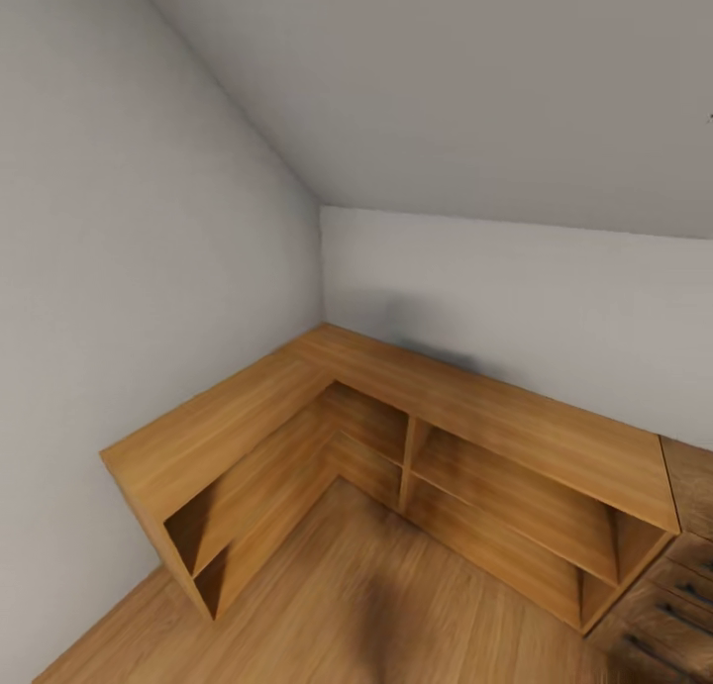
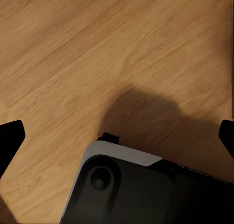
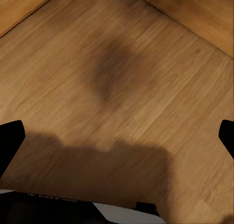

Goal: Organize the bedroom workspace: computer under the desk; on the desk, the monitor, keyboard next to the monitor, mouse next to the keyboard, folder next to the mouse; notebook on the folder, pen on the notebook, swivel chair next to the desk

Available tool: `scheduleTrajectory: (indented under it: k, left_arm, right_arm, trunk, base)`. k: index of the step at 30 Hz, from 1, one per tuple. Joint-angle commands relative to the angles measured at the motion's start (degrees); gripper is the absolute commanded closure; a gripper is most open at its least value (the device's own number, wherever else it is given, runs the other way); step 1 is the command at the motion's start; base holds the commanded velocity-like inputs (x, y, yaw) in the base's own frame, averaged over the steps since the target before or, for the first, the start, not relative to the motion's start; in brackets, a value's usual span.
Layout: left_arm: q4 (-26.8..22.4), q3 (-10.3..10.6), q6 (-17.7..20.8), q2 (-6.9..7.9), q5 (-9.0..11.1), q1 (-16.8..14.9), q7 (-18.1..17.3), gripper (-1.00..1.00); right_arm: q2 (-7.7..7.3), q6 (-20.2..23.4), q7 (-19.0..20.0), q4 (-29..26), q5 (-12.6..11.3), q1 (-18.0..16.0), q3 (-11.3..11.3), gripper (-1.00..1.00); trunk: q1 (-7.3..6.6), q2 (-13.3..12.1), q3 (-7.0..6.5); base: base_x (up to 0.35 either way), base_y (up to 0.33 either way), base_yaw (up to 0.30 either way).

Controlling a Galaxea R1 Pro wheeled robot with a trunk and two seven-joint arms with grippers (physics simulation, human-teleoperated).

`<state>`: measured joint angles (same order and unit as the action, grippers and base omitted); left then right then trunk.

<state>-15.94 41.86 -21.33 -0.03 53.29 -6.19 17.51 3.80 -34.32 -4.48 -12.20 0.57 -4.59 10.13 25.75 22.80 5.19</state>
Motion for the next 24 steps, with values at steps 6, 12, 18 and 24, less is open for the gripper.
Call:
scheduleTrajectory:
  k: [6, 12, 18, 24]
  left_arm:
    - [-0.06, 0.50, -0.20, 0.03, 0.30, -0.03, 0.43, -1.00]
    - [-0.04, 0.50, -0.21, 0.03, 0.28, -0.04, 0.46, -1.00]
    - [-0.06, 0.50, -0.26, 0.03, 0.26, -0.05, 0.47, -1.00]
    - [-0.05, 0.46, -0.34, 0.03, 0.24, -0.05, 0.50, -1.00]
  right_arm:
    - [-0.10, -0.14, 0.59, 0.07, 0.05, -0.07, 0.41, -1.00]
    - [-0.11, -0.14, 0.70, 0.07, 0.09, -0.07, 0.42, -1.00]
    - [-0.11, -0.14, 0.75, 0.07, 0.09, -0.07, 0.42, -1.00]
    - [-0.11, -0.14, 0.77, 0.07, 0.13, -0.07, 0.42, -1.00]
  trunk:
    - [0.04, 0.12, 0.03]
    - [0.04, 0.12, -0.10]
    - [0.04, 0.12, -0.25]
    - [0.04, 0.12, -0.40]
  base:
    - [0.011, 0.000, -0.292]
    - [0.001, 0.000, -0.292]
    - [0.092, 0.109, -0.292]
    - [0.212, 0.226, -0.292]
